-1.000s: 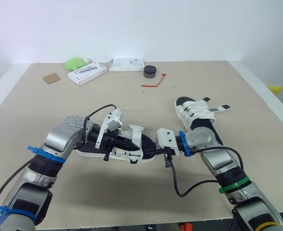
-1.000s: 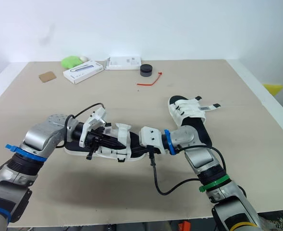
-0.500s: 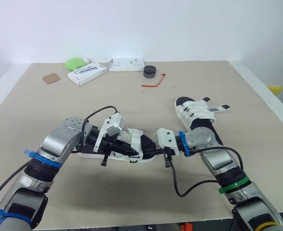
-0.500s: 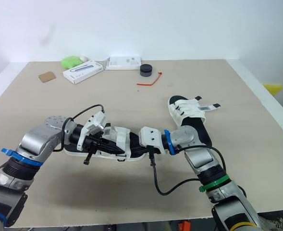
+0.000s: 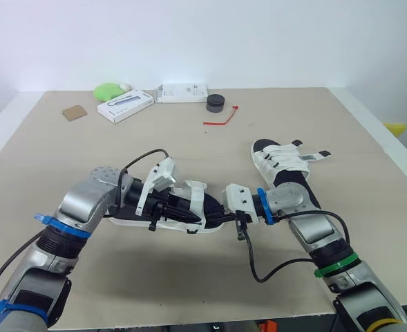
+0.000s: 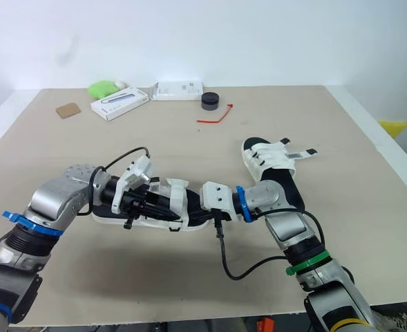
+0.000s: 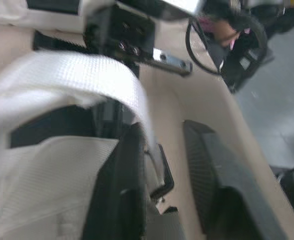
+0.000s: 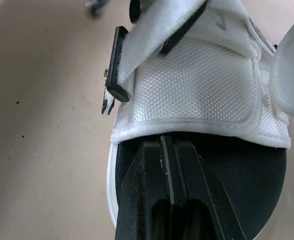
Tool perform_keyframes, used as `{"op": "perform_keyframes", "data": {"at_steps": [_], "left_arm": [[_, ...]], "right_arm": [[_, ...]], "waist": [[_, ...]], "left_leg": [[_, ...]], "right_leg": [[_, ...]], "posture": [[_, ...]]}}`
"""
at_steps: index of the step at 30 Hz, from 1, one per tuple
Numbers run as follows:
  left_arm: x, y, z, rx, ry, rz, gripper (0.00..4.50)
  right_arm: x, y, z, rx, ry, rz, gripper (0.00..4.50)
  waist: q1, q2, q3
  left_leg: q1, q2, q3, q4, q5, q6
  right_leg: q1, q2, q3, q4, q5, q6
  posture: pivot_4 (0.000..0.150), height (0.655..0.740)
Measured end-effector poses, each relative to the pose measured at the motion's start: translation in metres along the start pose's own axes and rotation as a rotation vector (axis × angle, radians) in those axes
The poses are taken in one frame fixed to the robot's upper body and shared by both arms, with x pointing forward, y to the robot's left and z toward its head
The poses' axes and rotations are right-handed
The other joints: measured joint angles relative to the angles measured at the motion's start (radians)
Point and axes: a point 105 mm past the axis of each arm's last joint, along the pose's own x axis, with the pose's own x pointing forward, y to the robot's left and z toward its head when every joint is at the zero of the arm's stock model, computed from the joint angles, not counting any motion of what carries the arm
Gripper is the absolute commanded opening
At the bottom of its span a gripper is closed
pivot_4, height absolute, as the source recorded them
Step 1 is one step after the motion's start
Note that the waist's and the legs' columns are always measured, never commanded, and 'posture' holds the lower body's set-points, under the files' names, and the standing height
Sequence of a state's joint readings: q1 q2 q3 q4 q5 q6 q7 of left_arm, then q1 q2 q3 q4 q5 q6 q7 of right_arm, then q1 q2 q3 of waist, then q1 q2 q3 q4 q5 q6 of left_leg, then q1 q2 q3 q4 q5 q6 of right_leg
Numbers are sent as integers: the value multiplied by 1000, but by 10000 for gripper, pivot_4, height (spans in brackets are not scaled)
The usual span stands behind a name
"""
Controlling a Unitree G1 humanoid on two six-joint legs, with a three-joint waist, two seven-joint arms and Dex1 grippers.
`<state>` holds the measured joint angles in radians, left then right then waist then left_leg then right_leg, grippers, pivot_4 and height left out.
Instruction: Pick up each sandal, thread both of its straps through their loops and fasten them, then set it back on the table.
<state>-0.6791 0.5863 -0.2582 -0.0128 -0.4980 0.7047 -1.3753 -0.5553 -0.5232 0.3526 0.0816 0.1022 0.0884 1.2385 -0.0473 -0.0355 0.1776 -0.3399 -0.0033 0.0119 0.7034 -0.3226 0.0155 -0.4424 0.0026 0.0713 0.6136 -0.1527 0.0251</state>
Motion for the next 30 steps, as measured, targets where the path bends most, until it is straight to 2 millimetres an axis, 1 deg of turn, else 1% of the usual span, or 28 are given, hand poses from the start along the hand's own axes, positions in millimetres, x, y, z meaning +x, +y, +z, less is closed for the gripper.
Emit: {"op": "perform_keyframes", "data": {"at_steps": [2, 3, 6, 9, 10, 12, 13, 19, 23, 30], "left_arm": [[0, 3, 13, 22, -29, 9, 11954], [-1, 4, 15, 24, -31, 12, 11954], [-3, 10, 17, 1, -57, 41, 11954], [-1, 16, 19, -24, -88, 64, 11954], [0, 17, 19, -23, -87, 65, 9653], [0, 18, 17, -7, -71, 72, 3140], [2, 18, 14, 3, -53, 71, 743], [2, 16, 6, 9, -17, 55, 743], [-1, 13, -7, -18, 9, 48, 743], [1, 7, -13, 34, 31, 36, 743]], "right_arm": [[0, 0, 0, -2, -1, 1, 0], [0, 0, 0, -2, -1, 1, 0], [0, 0, 0, -3, -1, 1, 0], [0, 0, 0, -3, 0, 0, 0], [0, 0, 0, -3, -1, 0, 0], [0, 0, 0, -3, -1, 1, 0], [0, 0, 0, -3, -1, 1, 0], [0, 0, 0, -2, -1, 0, 0], [0, 0, 0, -2, 0, 0, 0], [0, 0, 0, -1, 0, 0, 0]], "waist": [[0, 0, 0], [0, 0, 0], [0, 0, 0], [0, 0, 0], [-1, 0, 0], [0, 0, 0], [0, 0, 0], [0, 0, 0], [0, 0, 0], [0, 0, 0]], "left_leg": [[0, 0, 0, 0, 0, 0], [0, 0, 0, 0, 0, 0], [0, 0, 0, 0, 0, 0], [0, 0, 0, 0, 0, 0], [0, 0, 0, 0, 0, 0], [0, 0, 0, 0, 0, 0], [0, 0, 0, 0, 0, 0], [0, 0, 0, 0, 0, 0], [0, 0, 0, 0, 0, 0], [0, 0, 0, 0, 0, 0]], "right_leg": [[0, 0, 0, 0, 0, 0], [0, 0, 0, 0, 0, 0], [0, 0, 0, 0, 0, 0], [0, 0, 0, 0, 0, 0], [0, 0, 0, 0, 0, 0], [0, 0, 0, 0, 0, 0], [0, 0, 0, 0, 0, 0], [0, 0, 0, 0, 0, 0], [0, 0, 0, 0, 0, 0], [0, 0, 0, 0, 0, 0]], "posture": [[1500, 7400], [1500, 7400], [1500, 7400], [1500, 7400], [1500, 7400], [1500, 7400], [1500, 7400], [1500, 7400], [1500, 7400], [1500, 7400]]}}
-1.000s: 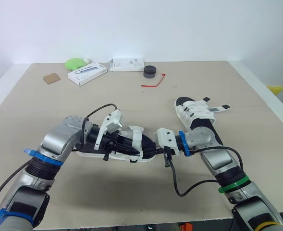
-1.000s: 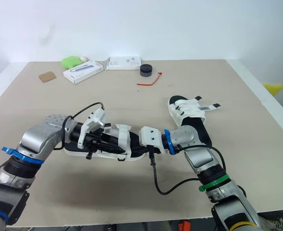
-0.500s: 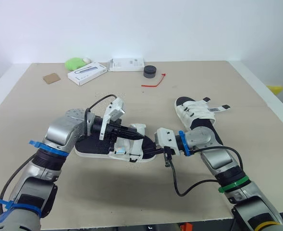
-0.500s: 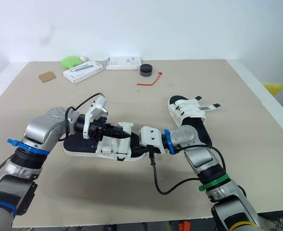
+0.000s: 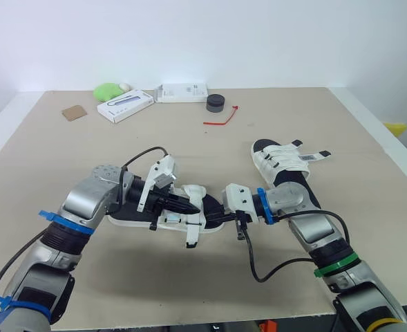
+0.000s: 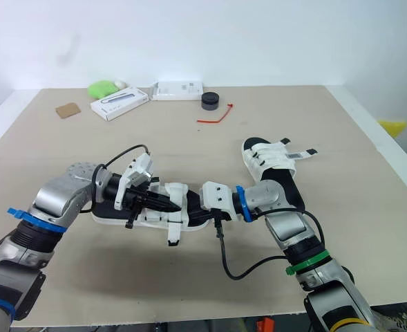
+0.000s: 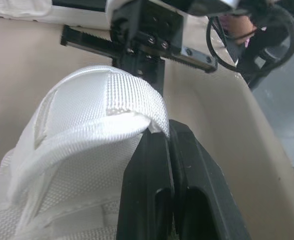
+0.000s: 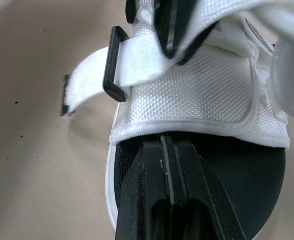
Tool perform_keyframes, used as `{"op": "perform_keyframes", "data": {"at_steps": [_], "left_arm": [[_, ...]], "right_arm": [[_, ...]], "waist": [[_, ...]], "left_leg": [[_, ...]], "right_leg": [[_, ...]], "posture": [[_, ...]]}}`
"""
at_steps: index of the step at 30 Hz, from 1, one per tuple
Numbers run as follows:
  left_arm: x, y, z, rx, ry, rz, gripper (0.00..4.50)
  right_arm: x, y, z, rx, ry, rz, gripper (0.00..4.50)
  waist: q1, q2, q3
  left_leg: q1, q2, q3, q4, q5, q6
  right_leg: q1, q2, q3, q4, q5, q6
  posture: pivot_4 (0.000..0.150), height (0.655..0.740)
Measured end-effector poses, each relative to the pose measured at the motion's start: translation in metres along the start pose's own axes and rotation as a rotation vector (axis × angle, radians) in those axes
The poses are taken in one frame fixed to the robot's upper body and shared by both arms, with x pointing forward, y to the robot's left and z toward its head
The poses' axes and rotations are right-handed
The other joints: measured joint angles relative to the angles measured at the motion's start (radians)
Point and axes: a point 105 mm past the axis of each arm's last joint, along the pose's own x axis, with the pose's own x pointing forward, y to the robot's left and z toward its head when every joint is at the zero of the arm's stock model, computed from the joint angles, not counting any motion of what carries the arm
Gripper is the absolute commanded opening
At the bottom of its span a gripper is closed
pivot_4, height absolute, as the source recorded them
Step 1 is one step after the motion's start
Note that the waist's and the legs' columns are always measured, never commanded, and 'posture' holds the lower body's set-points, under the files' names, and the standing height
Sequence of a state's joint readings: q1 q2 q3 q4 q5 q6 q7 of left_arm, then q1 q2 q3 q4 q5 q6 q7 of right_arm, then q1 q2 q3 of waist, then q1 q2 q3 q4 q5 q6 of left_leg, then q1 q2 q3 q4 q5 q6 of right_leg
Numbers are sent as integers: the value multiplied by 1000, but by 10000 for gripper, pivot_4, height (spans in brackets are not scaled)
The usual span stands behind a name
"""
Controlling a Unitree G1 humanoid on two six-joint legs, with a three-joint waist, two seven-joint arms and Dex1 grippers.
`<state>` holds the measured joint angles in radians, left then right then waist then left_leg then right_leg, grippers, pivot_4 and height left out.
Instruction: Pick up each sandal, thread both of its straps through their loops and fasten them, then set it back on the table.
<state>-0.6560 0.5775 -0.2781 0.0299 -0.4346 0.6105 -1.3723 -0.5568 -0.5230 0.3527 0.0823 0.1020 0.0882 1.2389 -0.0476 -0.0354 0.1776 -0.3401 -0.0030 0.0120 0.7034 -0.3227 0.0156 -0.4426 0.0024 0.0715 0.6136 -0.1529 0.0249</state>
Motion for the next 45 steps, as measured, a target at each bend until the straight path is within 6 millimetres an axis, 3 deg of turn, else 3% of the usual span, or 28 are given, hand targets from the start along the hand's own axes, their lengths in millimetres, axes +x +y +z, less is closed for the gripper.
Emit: {"op": "perform_keyframes", "data": {"at_steps": [6, 7, 10, 14, 17, 19, 20, 27, 30, 33, 37, 42, 45], "left_arm": [[1, -9, 2, 10, 5, -28, 743], [1, -10, 3, 11, 8, -31, 3079], [-1, -15, 2, 2, 16, -41, 12540], [-6, -24, 3, -17, 31, -83, 32173], [-14, -30, 3, -33, 58, -113, 43099], [-16, -31, 3, -31, 63, -116, 43099], [-29, -34, 3, -44, 111, -115, 43099], [-51, -42, 10, -39, 147, -95, 43099], [-62, -63, 28, -47, 108, -133, 43099], [-60, -76, 21, -75, 108, -161, 43099], [-47, -85, -13, -144, 90, -122, 43099], [-15, -70, -30, -78, -18, 72, 43099], [-9, -69, -38, -76, -18, 109, 43099]], "right_arm": [[0, 0, 0, -1, 0, 0, 0], [0, 0, 0, -2, 0, 1, 0], [0, 0, 0, -3, -1, 2, 0], [0, 0, 0, -3, 0, 1, 0], [0, 0, 0, -4, -1, 2, 0], [0, 0, 0, -4, 0, 2, 0], [0, 0, 0, -5, 0, 2, 0], [0, 1, 0, -5, 0, 4, 0], [-1, 1, 0, -5, 2, 7, 0], [0, 1, 0, -6, 1, 7, 0], [-1, 1, 0, -6, 3, 8, 0], [-1, 1, 0, -5, 3, 10, 0], [-1, 1, 0, -5, 3, 12, 0]], "waist": [[0, 0, 0], [0, 0, 0], [0, 0, 0], [0, 0, 0], [0, 0, 0], [0, 0, 0], [-1, 0, 0], [0, 0, 1], [0, 0, 1], [-2, 1, 1], [0, 1, 1], [1, -1, 1], [1, -1, 1]], "left_leg": [[0, 0, 0, 0, 0, 0], [0, 0, 0, 0, 0, 1], [0, 1, 0, 0, -1, 1], [0, 1, 0, 0, -1, 1], [0, 1, 0, 0, -1, 1], [0, 1, 0, 0, -1, 1], [0, 1, 0, 0, -1, 2], [-1, 1, 0, 0, -2, 3], [0, 3, 0, 0, -3, 4], [0, 3, 1, 0, -4, 3], [2, 3, 1, -1, -5, 2], [2, 3, 0, -1, -4, 1], [2, 3, 0, -1, -5, 1]], "right_leg": [[0, 0, 0, 0, 0, 0], [0, 0, 0, 0, 0, 0], [0, 0, 0, 0, -1, 0], [0, 0, 0, 0, -1, 0], [0, 0, 0, 0, -1, 0], [0, 0, 0, 0, -2, -1], [0, 1, 0, 0, -2, -1], [-1, 1, -1, 0, -2, -1], [-1, 0, -1, 0, -4, -1], [-1, 0, 0, 0, -5, -2], [-1, 0, -1, 2, -6, -2], [0, -1, -1, 2, -6, -2], [0, -1, -1, 2, -5, -1]], "posture": [[1500, 7400], [1500, 7400], [1500, 7400], [1500, 7400], [1500, 7400], [1500, 7400], [1500, 7400], [1500, 7400], [1500, 7400], [1500, 7400], [1500, 7400], [1500, 7400], [1500, 7400]]}}
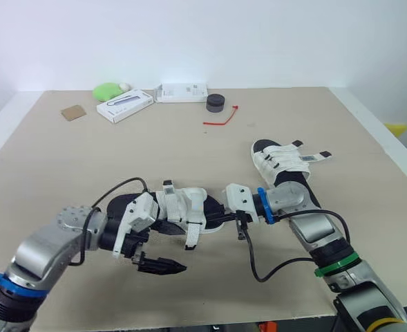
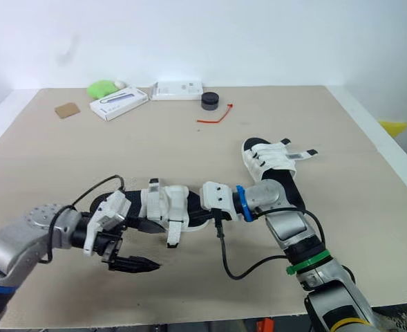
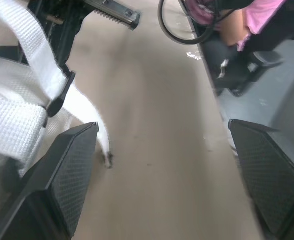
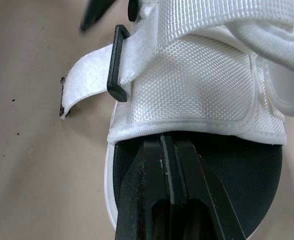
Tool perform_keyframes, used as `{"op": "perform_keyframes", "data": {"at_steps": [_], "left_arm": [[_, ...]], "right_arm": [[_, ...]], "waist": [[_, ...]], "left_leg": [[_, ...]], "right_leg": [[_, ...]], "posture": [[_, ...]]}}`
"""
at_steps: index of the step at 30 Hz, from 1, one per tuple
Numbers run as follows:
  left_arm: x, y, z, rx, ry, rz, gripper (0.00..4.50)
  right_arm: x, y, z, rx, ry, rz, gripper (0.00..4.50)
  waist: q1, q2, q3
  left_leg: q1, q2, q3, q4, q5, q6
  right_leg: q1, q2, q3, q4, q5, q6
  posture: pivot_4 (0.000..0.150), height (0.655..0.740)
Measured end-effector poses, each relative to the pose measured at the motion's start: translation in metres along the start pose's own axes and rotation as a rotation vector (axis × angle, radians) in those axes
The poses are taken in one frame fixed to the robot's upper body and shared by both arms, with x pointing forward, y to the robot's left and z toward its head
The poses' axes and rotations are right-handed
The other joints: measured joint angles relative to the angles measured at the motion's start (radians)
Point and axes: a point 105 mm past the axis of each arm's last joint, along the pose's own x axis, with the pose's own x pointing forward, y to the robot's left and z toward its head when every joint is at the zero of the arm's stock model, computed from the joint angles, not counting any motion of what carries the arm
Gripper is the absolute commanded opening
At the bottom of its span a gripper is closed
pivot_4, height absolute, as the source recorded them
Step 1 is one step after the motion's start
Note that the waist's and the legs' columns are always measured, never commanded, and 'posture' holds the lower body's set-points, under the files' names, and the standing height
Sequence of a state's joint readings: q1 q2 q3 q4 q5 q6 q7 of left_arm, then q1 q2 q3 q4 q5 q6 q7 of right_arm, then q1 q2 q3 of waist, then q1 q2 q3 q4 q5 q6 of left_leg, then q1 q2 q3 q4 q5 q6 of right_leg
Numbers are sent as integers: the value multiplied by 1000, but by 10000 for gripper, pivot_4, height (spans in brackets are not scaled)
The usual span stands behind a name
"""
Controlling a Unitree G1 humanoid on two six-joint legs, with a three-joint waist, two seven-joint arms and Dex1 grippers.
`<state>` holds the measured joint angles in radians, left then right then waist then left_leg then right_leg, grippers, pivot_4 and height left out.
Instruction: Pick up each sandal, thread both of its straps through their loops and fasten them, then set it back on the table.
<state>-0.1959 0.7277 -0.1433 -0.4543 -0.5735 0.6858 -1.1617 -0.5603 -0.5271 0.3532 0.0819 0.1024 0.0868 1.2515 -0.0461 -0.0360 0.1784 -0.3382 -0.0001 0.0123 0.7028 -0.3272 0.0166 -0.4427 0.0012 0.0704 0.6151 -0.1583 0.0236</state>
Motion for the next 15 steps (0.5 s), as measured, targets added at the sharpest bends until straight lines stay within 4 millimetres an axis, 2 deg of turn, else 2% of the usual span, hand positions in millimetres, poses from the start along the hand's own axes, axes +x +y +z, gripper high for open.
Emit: {"op": "perform_keyframes", "data": {"at_steps": [8, 15], "left_arm": [[5, 9, -12, -4, 5, 104, 43099], [18, 9, -18, -78, -20, 90, 43099]], "right_arm": [[0, 0, 0, 3, 1, 5, 0], [0, 0, 0, 3, 1, 7, 0]], "waist": [[0, 0, 0], [0, 0, 0]], "left_leg": [[0, 0, 0, 0, 0, 0], [0, 0, 0, 0, 0, 0]], "right_leg": [[0, 0, 0, 0, 0, 0], [0, 0, 0, 0, 0, 1]], "posture": [[1500, 7400], [1500, 7400]]}}
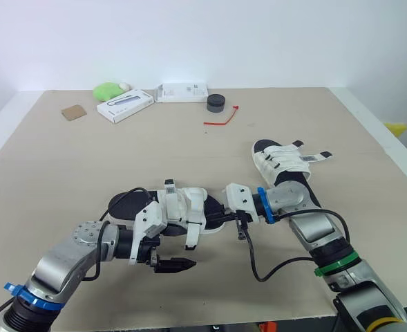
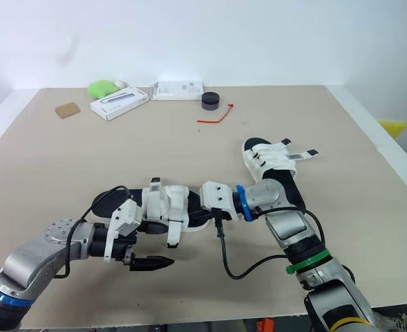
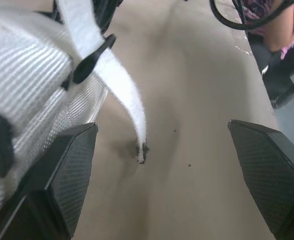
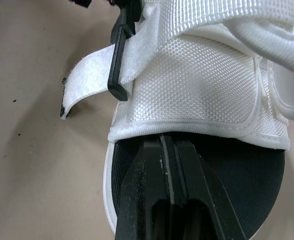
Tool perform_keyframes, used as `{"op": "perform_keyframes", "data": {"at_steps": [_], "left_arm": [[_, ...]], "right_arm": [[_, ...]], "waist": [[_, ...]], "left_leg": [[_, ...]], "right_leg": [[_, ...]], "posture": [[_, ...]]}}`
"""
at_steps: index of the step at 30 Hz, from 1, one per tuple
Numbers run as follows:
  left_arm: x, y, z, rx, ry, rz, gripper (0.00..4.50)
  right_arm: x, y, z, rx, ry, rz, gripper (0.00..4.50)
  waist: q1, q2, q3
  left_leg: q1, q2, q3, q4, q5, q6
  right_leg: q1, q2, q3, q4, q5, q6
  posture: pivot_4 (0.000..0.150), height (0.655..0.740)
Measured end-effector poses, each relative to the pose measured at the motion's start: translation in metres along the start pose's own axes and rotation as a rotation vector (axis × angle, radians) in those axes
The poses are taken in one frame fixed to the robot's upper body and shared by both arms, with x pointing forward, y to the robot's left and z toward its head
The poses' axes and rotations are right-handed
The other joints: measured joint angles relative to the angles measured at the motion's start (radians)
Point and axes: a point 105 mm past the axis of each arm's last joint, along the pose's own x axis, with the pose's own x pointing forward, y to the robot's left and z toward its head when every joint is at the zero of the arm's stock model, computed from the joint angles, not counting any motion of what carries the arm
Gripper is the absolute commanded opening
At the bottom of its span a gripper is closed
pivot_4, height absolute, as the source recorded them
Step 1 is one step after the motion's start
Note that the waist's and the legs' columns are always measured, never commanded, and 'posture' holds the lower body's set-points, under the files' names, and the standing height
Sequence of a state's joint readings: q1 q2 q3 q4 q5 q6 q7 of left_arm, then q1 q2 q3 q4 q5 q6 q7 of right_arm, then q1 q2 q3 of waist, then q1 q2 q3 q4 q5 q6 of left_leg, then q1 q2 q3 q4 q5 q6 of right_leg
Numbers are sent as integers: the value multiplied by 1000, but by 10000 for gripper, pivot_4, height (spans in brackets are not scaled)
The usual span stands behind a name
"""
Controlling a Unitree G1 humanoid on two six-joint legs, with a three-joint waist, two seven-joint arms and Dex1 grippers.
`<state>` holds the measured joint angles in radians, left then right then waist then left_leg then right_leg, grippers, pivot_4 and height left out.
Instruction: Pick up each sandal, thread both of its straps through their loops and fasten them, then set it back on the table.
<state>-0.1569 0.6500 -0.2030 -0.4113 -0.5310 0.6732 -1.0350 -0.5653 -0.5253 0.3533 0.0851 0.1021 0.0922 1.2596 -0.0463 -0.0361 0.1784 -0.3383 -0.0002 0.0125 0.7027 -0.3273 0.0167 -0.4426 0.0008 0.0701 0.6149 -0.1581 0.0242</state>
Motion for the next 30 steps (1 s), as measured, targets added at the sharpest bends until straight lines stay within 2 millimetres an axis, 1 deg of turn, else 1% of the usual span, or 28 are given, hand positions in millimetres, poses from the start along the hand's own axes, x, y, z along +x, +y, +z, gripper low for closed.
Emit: {"op": "perform_keyframes", "data": {"at_steps": [2, 3, 5, 6, 7, 8, 9, 10, 11, 12, 19, 24, 27, 28, 30], "left_arm": [[0, 0, 0, -4, 2, -5, 37903], [1, -1, -1, -12, 5, -20, 36377], [2, -2, -3, -28, 7, -44, 27413], [3, -1, -5, -55, 7, -53, 23532], [5, 2, -7, -88, 3, -48, 20757], [6, 4, -8, -107, -1, -42, 14669], [7, 7, -8, -118, -5, -36, 11491], [7, 7, -8, -119, -5, -39, 4564], [7, 7, -8, -118, -6, -41, 1579], [7, 6, -7, -116, -6, -45, 597], [5, 5, -13, -119, 22, -56, 597], [-2, -11, -23, -128, 56, -103, 597], [-13, -29, -29, -128, 74, -133, 597], [-17, -32, -30, -128, 75, -131, 597], [-19, -35, -28, -112, 68, -127, 597]], "right_arm": [[0, 0, 0, 0, 0, 0, 0], [0, -1, 0, 0, 0, 0, 0], [0, -1, 0, 0, 0, 0, 0], [0, -1, 0, 0, 0, 0, 0], [0, -1, 0, 1, 0, 0, 0], [0, -1, 0, 1, 0, 0, 0], [0, -1, 0, 0, 0, 0, 0], [0, -1, 0, 0, -1, 0, 0], [0, -1, 0, 0, 0, 0, 0], [0, -1, 0, 0, 0, 0, 0], [0, 0, 0, -1, -1, 0, 0], [0, 0, 0, -1, 0, 0, 0], [0, 1, 0, -1, -1, 1, 0], [0, 2, 1, -5, -1, 3, 0], [0, 2, 2, -8, -2, 3, 0]], "waist": [[0, 0, 0], [0, 0, 0], [0, 0, 0], [0, 0, 0], [0, 0, 0], [0, 0, 0], [0, 0, 0], [0, 0, 0], [0, 0, 0], [0, 0, 0], [0, 0, 0], [0, 0, 0], [-1, 0, 0], [-1, 0, 0], [0, 0, 0]], "left_leg": [[0, 0, 0, 0, 0, 0], [0, 0, 0, 0, 0, 0], [0, 0, 0, 0, 0, 0], [0, 0, 0, 0, 0, 0], [0, 0, 0, 0, 0, 0], [0, 0, 0, 0, 0, 0], [0, 0, 0, 0, 0, 0], [0, 0, 0, 0, 0, 0], [0, 0, 0, 0, 0, 0], [0, 0, 0, 0, 0, 0], [0, 0, 0, 0, 0, 0], [0, 0, 0, 0, 0, 0], [0, 1, 0, 0, -1, 0], [0, 1, 0, 0, -1, 0], [0, 1, -1, 0, -1, 0]], "right_leg": [[0, 0, 0, 0, 0, 0], [0, 0, 0, 0, 0, 0], [0, 0, 0, 0, 0, 0], [0, 0, 0, 0, 0, 0], [0, 0, 0, 0, 0, 0], [0, 0, 0, 0, 0, 0], [0, 0, 0, 0, 0, 0], [0, 0, 0, 0, 0, 0], [0, 0, 0, 0, 0, 0], [0, 0, 0, 0, 0, 0], [0, 0, 0, 0, 0, 0], [0, 0, 0, 0, 0, 0], [0, 0, 0, 0, -2, 0], [0, -1, -1, 0, -2, -1], [0, -1, -2, 0, -3, -2]], "posture": [[1500, 7400], [1500, 7400], [1500, 7400], [1500, 7400], [1500, 7400], [1500, 7400], [1500, 7400], [1500, 7400], [1500, 7400], [1500, 7400], [1500, 7400], [1500, 7400], [1500, 7400], [1500, 7400], [1500, 7400]]}}
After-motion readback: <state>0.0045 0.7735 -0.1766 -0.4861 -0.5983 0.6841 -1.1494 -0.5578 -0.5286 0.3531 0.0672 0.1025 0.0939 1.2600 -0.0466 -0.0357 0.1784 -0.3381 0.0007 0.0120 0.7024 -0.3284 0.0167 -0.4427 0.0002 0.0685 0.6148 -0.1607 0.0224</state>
